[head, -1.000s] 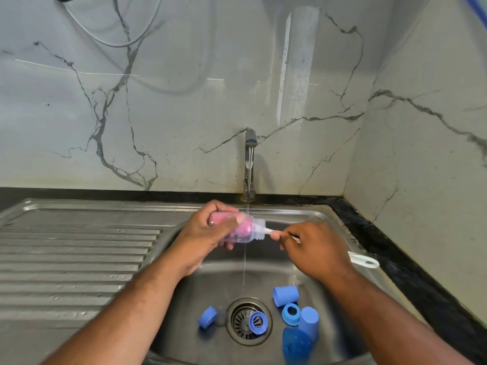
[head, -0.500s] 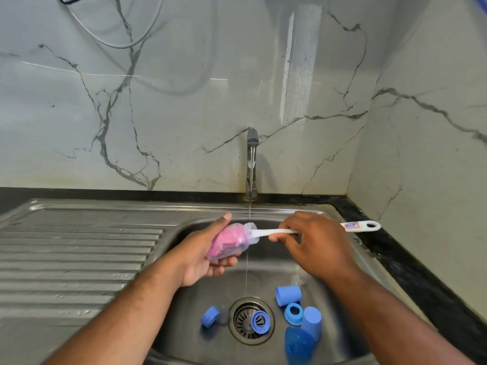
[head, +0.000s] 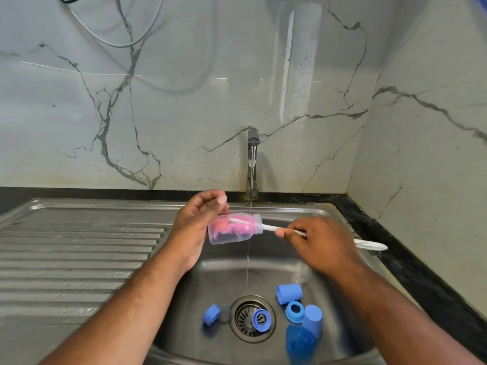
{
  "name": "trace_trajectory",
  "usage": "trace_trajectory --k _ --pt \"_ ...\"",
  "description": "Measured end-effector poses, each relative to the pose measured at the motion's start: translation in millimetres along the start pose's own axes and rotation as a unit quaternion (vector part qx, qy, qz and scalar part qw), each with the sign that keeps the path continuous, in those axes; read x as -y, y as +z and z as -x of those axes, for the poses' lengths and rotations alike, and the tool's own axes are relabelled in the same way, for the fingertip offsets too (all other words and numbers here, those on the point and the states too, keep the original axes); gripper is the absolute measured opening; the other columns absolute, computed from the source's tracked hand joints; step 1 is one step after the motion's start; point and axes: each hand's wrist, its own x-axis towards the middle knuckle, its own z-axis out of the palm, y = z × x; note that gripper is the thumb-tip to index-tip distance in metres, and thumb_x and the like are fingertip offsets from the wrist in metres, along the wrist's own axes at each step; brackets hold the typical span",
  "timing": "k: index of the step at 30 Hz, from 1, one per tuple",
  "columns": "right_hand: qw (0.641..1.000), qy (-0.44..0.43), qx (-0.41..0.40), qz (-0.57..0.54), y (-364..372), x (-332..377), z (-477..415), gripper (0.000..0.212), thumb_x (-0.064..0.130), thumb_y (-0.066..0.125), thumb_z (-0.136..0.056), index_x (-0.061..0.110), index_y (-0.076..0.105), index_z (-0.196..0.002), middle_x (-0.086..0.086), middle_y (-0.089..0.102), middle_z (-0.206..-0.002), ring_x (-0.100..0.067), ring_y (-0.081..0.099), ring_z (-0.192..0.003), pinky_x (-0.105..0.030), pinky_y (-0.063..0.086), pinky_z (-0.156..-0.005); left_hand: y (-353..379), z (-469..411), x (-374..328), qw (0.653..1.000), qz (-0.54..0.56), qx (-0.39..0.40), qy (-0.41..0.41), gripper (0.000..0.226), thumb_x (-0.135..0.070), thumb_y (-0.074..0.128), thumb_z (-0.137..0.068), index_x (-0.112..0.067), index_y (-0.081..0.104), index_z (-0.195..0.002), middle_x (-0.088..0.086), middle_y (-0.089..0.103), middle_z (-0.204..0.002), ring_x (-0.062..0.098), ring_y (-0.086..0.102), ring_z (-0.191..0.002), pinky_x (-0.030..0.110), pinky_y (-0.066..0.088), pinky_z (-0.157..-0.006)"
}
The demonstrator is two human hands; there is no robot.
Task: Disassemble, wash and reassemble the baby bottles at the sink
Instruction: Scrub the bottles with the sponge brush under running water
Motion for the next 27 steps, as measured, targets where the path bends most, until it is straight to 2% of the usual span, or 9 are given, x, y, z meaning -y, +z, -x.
trace_trajectory --k 3,6,9,12,15,18,23,25,27 --pt "0.997 -0.055 -0.048 -0.009 4 -1 -1 0.045 0.071 0.053 -0.09 0.031 0.072 -0.084 0.009 0.063 -0.069 -0.008 0.056 -0.068 -0.029 0.041 -0.06 -10 -2 6 0.992 -0.057 -0.031 -0.11 0.04 -0.046 0.067 -0.087 -0.018 0.067 -0.115 0.015 0.071 -0.118 0.026 0.071 -0.097 0.042 0.058 -0.083" --pt "0.993 -0.074 -0.086 0.012 7 1 0 0.048 0.071 0.05 -0.092 0.028 0.068 -0.08 0.008 0.062 -0.069 -0.009 0.054 -0.067 -0.03 0.038 -0.058 -9 10 10 0.957 -0.113 0.072 -0.258 0.06 -0.064 0.056 -0.09 -0.015 0.065 -0.122 0.014 0.076 -0.11 0.029 0.074 -0.088 0.041 0.058 -0.078" --pt "0.998 -0.009 -0.05 0.038 2 1 2 0.052 0.07 0.042 -0.096 0.027 0.066 -0.078 0.008 0.061 -0.067 -0.007 0.054 -0.065 -0.027 0.036 -0.054 -2 11 8 0.971 -0.116 0.094 -0.187 0.058 -0.052 0.066 -0.087 -0.008 0.064 -0.125 0.013 0.073 -0.098 0.015 0.062 -0.065 0.026 0.048 -0.054" --pt "0.999 0.042 0.005 0.027 0 2 2 0.053 0.066 0.043 -0.098 0.025 0.071 -0.081 0.006 0.065 -0.069 -0.011 0.059 -0.067 -0.028 0.044 -0.061 -5 6 5 0.974 -0.2 0.096 -0.048 0.055 -0.034 0.086 -0.07 -0.02 0.065 -0.118 0.008 0.071 -0.113 0.017 0.069 -0.083 0.032 0.057 -0.069" --pt "0.996 0.07 0.04 0.025 0 0 2 0.054 0.065 0.045 -0.098 0.024 0.073 -0.079 0.004 0.065 -0.066 -0.013 0.061 -0.065 -0.029 0.045 -0.061 -8 5 9 0.971 -0.205 0.123 -0.003 0.034 -0.028 0.088 -0.067 -0.025 0.072 -0.097 -0.006 0.072 -0.113 0.011 0.066 -0.105 0.03 0.054 -0.091" --pt "0.998 0.06 0.035 0.01 -1 -4 0 0.051 0.068 0.046 -0.096 0.027 0.072 -0.079 0.006 0.064 -0.066 -0.009 0.058 -0.065 -0.027 0.038 -0.055 -1 6 4 0.988 -0.123 0.095 0.014 0.026 -0.028 0.078 -0.075 -0.017 0.072 -0.098 -0.006 0.072 -0.095 0.013 0.064 -0.095 0.026 0.049 -0.082" --pt "1.0 -0.012 -0.026 -0.008 3 -5 -2 0.047 0.072 0.051 -0.09 0.03 0.063 -0.074 0.009 0.058 -0.063 -0.006 0.053 -0.065 -0.028 0.036 -0.056 -6 1 7 0.994 -0.047 -0.019 -0.098 0.034 -0.041 0.069 -0.088 -0.016 0.069 -0.112 0.01 0.073 -0.115 0.031 0.071 -0.105 0.043 0.056 -0.085" --pt "0.998 -0.048 -0.047 -0.014 7 -4 -2 0.046 0.07 0.052 -0.091 0.028 0.067 -0.079 0.009 0.059 -0.066 -0.01 0.054 -0.067 -0.031 0.044 -0.062 -6 7 11 0.975 -0.077 -0.001 -0.206 0.049 -0.055 0.061 -0.091 -0.013 0.068 -0.116 0.016 0.074 -0.112 0.033 0.072 -0.099 0.045 0.058 -0.084" --pt "0.997 -0.052 -0.05 0.014 8 -2 -1 0.046 0.069 0.048 -0.094 0.028 0.068 -0.084 0.009 0.06 -0.069 -0.01 0.054 -0.068 -0.031 0.045 -0.062 1 15 10 0.96 -0.074 0.034 -0.268 0.055 -0.059 0.057 -0.093 -0.009 0.068 -0.114 0.017 0.076 -0.102 0.028 0.07 -0.082 0.037 0.054 -0.072"
